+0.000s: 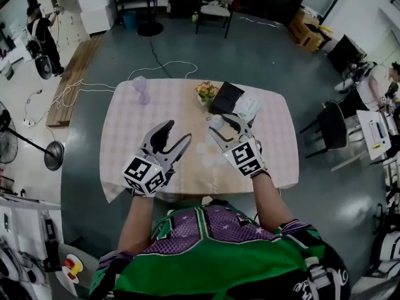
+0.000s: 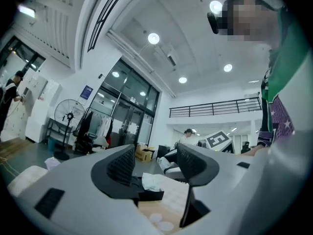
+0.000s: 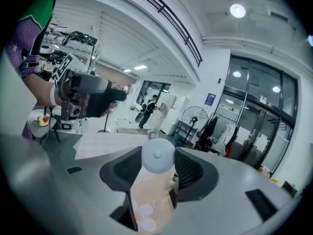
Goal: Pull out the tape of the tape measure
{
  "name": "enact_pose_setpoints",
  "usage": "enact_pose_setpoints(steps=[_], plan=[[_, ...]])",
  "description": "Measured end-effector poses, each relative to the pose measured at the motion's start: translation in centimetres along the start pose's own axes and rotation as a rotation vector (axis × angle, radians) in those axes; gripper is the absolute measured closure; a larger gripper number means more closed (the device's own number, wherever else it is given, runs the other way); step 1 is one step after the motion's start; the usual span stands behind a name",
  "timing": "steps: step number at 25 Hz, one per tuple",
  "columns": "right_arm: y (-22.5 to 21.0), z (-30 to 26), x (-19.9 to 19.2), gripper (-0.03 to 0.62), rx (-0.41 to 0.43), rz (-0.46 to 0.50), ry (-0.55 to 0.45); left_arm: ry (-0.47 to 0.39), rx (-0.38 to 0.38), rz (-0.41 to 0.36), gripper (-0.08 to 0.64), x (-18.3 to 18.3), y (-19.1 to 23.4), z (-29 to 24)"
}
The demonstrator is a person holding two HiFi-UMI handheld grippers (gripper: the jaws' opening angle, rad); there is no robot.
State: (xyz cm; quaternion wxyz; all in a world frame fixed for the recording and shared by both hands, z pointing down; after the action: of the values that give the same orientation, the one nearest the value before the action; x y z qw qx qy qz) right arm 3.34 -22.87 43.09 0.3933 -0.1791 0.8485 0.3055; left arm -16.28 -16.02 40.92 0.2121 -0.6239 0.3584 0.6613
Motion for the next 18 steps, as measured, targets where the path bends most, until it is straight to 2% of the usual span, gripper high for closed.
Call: enact_pose_setpoints(steps=[5, 10, 18], plan=[[2.5, 2.5, 3.6, 0.373, -0.051, -0.013, -0.076, -0.041, -0.065, 0.025, 0.29, 1.9, -0.2, 2.2], [6.4, 4.0, 6.2, 0.371, -0.049, -0.02, -0.14, -0.034, -0.144, 0.058, 0.29, 2.3, 0.0, 3.9], [9.9, 4.8, 8.8, 0.371, 0.029, -0.047, -0.205, -0.029, -0.203, 0.098, 0.316, 2.4, 0.1, 5.9]])
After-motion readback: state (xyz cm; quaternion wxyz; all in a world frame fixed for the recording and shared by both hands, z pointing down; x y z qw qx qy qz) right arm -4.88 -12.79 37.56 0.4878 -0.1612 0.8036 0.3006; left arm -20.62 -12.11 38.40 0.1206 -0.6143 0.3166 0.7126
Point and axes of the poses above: the fingertips, and each gripper's own axes: z backward along the fingers, y to its left, x out of its top, the point moved 8 cm from there along z, backward along the fingers, and after that the axes turned 9 degrees about y, right-handed, at the moved point
